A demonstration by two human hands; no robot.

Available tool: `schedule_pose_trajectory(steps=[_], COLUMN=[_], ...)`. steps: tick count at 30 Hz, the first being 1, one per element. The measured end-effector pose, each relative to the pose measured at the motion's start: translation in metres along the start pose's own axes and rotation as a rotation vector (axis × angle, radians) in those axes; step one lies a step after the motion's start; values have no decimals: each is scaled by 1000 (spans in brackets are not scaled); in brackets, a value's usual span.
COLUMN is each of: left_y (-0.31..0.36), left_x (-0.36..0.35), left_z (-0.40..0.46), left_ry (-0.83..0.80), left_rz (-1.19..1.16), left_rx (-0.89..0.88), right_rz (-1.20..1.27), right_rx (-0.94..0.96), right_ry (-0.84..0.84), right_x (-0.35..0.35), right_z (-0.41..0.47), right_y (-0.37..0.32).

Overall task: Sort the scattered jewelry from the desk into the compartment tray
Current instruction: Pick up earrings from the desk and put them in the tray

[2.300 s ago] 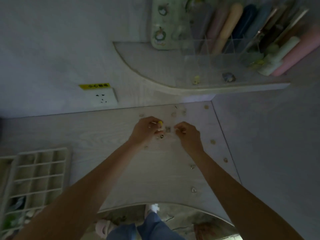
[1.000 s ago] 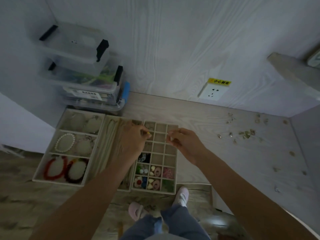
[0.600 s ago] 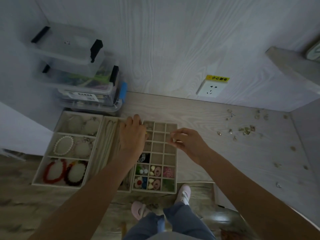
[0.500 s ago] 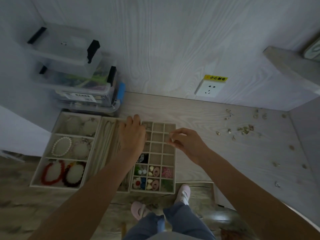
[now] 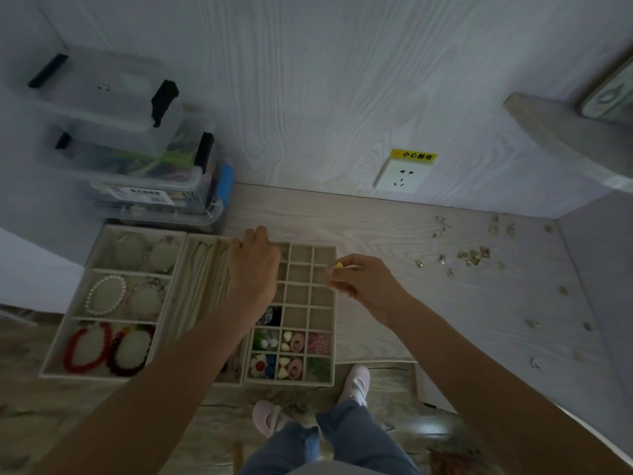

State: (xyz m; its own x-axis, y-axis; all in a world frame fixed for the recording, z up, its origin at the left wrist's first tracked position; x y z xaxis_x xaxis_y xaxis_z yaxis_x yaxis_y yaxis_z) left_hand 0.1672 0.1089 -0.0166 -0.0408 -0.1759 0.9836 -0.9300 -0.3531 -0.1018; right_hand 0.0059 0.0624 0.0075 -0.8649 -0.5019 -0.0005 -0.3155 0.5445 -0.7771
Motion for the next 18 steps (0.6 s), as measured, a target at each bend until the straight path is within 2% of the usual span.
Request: schedule_pose_trajectory(steps=[6,15,18], left_y=[-4,-19,-25], left_x=[-7,-3,-3], left_z=[0,-11,-15], left_ry=[89,174,234], left_rz=[-88,-347,-389], left_rx=[-3,-88,-115], right_rz=[-91,59,18], right_rx=[15,-17,-28], right_ry=[-19,-78,-102], right_x=[2,-10,-21], right_z=[-2,8,16], right_y=[3,10,12])
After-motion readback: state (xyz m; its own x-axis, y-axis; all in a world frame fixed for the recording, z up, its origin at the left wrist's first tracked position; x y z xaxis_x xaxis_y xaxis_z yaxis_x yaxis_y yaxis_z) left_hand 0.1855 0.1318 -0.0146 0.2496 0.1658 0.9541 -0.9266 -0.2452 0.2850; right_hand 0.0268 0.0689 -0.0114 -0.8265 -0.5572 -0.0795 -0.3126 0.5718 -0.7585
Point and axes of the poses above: each hand's wrist, its own z-axis towards the middle knuckle, its own x-axis out of the back of the hand, y = z × x, the point moved 5 cm from there along z, towards the middle knuckle
